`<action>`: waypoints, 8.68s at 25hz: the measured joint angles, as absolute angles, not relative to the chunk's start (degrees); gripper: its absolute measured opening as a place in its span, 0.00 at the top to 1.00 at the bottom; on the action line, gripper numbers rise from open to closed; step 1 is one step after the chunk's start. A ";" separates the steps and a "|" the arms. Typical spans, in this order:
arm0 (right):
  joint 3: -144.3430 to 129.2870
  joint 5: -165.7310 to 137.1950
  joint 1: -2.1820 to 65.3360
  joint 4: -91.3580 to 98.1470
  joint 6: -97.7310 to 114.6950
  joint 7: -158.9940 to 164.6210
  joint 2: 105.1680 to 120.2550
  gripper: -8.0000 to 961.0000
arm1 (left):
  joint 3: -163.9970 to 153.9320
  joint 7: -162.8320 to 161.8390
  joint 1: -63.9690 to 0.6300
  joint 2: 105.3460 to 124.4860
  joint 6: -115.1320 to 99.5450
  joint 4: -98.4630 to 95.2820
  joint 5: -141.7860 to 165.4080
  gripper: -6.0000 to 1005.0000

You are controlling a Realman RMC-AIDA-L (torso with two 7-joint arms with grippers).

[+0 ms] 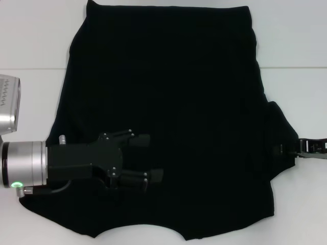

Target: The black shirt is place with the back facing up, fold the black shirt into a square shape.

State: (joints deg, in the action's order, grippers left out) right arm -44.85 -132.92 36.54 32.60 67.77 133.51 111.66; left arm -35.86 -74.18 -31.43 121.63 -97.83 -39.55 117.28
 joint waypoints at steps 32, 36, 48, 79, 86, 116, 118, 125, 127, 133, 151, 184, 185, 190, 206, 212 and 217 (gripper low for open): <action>-37.76 -132.64 34.95 33.27 68.44 128.92 111.88 0.98 | -35.99 -74.90 -32.04 121.64 -97.72 -39.37 116.80 0.06; -34.10 -132.58 34.64 33.31 69.68 126.63 111.83 0.98 | -35.96 -75.16 -32.06 121.64 -97.78 -39.37 116.80 0.05; -31.24 -132.53 34.74 33.33 69.96 124.16 111.71 0.98 | -35.96 -75.24 -32.08 121.64 -98.25 -39.30 116.71 0.05; -28.10 -129.73 36.29 32.75 70.59 120.34 113.19 0.98 | -36.12 -75.62 -32.30 121.64 -98.26 -39.29 116.77 0.05; -32.89 -129.28 40.24 32.60 70.80 121.91 115.52 0.98 | -36.11 -76.31 -32.76 121.46 -98.35 -39.38 116.81 0.05; -45.14 -125.01 44.08 33.38 66.42 129.87 115.63 0.73 | -36.12 -76.80 -33.22 121.20 -97.12 -39.20 117.16 0.05; -43.99 -125.01 43.57 33.34 66.51 130.10 114.94 0.63 | -36.12 -76.81 -33.22 121.22 -97.11 -39.20 117.15 0.06; -43.98 -125.76 40.52 32.63 65.79 134.47 111.81 0.33 | -36.13 -76.82 -33.22 121.36 -97.11 -39.20 117.14 0.06; -44.03 -125.77 39.60 32.51 65.25 135.21 111.45 0.25 | -36.12 -76.82 -33.22 121.37 -97.12 -39.20 117.14 0.05; -44.29 -125.78 38.93 29.43 62.88 135.46 111.23 0.26 | -36.12 -76.82 -33.22 121.45 -97.12 -39.20 117.16 0.05; -43.95 -125.13 40.99 26.93 55.77 131.64 114.81 0.36 | -36.09 -76.48 -33.59 121.15 -97.03 -39.20 117.11 0.05; -43.69 -118.02 46.47 27.99 52.41 125.17 119.32 0.80 | -35.62 -76.63 -33.78 120.93 -95.71 -39.56 117.16 0.05; -43.70 -116.66 46.45 28.00 52.38 124.69 119.28 0.75 | -35.61 -76.70 -33.75 120.93 -95.25 -39.57 117.15 0.05; -43.70 -107.79 44.51 27.94 55.25 118.83 118.58 0.54 | -34.34 -77.29 -33.26 120.93 -94.25 -39.57 116.78 0.06; -43.61 -103.57 40.58 27.35 65.57 105.28 118.89 0.10 | -23.99 -86.33 -24.70 119.90 -97.01 -46.59 118.54 0.05; -43.83 -103.57 41.08 26.88 64.91 105.25 119.41 0.10 | -15.37 -89.91 -22.77 119.61 -96.93 -48.82 126.29 0.06; -43.59 -103.53 41.24 26.68 64.90 105.23 119.43 0.11 | -11.79 -95.35 -22.45 119.35 -95.57 -50.58 133.86 0.05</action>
State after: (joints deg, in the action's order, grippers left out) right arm -43.59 -103.53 41.24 26.68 64.90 105.23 119.43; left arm -11.79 -95.35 -22.45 119.35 -95.57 -50.58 133.86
